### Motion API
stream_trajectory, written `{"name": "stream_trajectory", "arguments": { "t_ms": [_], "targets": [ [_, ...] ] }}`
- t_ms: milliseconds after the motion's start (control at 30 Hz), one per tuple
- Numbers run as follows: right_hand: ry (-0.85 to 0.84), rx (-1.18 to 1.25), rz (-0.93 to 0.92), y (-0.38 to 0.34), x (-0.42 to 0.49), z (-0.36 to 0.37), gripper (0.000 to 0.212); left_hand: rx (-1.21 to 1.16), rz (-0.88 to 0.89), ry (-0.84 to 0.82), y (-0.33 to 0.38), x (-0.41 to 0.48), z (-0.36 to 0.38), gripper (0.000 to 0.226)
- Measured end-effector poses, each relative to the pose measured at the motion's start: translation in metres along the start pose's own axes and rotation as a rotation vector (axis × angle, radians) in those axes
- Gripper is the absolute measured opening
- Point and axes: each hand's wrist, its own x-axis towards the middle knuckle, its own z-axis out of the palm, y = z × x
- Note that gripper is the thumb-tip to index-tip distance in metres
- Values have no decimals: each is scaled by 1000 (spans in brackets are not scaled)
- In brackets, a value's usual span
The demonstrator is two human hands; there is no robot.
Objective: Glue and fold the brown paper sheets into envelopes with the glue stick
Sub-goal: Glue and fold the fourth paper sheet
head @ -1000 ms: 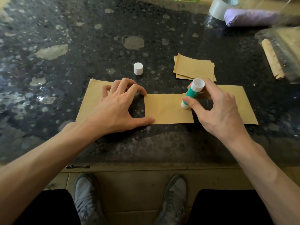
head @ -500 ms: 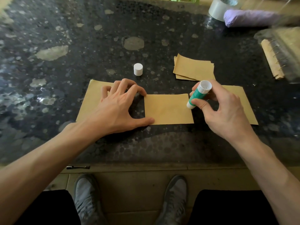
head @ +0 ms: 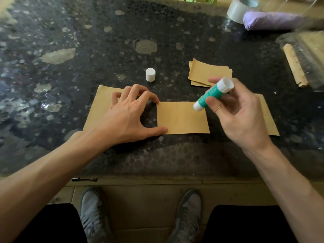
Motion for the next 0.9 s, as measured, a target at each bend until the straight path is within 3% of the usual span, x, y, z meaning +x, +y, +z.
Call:
{"name": "stream_trajectory", "arguments": {
  "t_ms": [233,467,733,900],
  "targets": [
    [-158,-113,65,1,-6,18,43,0,0,14,0,0,1,85],
    [-74,-152,43,-3,-8,23,46,3,-4,3,0,1,1,85],
    [-166,-253,21,0,-9,15,34,2,-13,-3,0,1,0,87],
    [-111,-360,0,0,-11,14,43,7,-7,-6,-1,1,0,88]
  ]
}}
